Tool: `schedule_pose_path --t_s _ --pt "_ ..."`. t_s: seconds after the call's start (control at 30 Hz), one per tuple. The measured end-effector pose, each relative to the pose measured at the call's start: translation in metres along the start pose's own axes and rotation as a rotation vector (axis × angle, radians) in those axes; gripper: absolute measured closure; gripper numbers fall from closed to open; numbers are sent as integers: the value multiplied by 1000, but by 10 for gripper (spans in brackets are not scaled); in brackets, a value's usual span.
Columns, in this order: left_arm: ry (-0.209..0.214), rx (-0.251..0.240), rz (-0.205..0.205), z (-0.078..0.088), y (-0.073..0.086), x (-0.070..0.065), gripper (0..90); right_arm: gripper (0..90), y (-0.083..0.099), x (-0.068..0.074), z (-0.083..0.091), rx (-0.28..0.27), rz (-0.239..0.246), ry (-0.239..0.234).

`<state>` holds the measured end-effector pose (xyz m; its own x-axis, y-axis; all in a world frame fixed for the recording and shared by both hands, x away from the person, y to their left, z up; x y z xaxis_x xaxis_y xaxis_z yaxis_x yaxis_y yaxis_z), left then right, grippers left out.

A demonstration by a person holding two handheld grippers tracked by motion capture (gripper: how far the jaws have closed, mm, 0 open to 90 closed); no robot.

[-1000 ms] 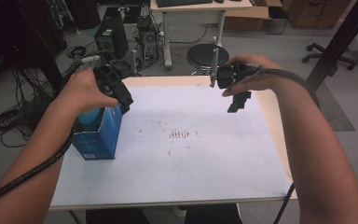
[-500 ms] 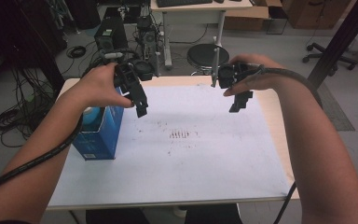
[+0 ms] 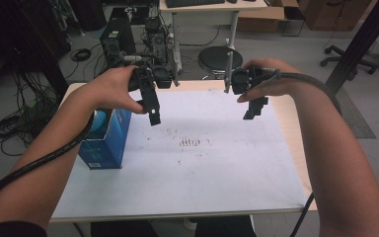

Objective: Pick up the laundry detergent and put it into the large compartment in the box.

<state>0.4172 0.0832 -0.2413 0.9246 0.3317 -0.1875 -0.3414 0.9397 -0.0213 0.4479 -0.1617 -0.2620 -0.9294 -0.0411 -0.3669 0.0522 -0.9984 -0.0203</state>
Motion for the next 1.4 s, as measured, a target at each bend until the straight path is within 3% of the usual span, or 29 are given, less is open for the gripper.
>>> schedule_pose_path --t_s 0.13,0.33,1.4 --pt "9 0 -52 0 0 0 2 72 3 0 -1 0 -1 -2" --pt "18 27 -87 -5 2 -1 2 71 8 -1 -6 3 -10 -12" --pt "25 32 -87 -11 1 -5 2 72 13 0 -11 6 -18 -16"
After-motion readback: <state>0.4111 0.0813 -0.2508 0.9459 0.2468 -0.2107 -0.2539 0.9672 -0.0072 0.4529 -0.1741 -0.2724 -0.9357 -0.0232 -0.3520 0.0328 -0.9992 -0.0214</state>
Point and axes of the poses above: each handheld gripper's, and its own axes: z roughly backward along the jaws, y roughly out of its underside, x roughly to its left, the point moved 5 cm from there along -z, roughly forward along the jaws, and after that the axes turned 13 degrees about y, right-handed, at the moved point
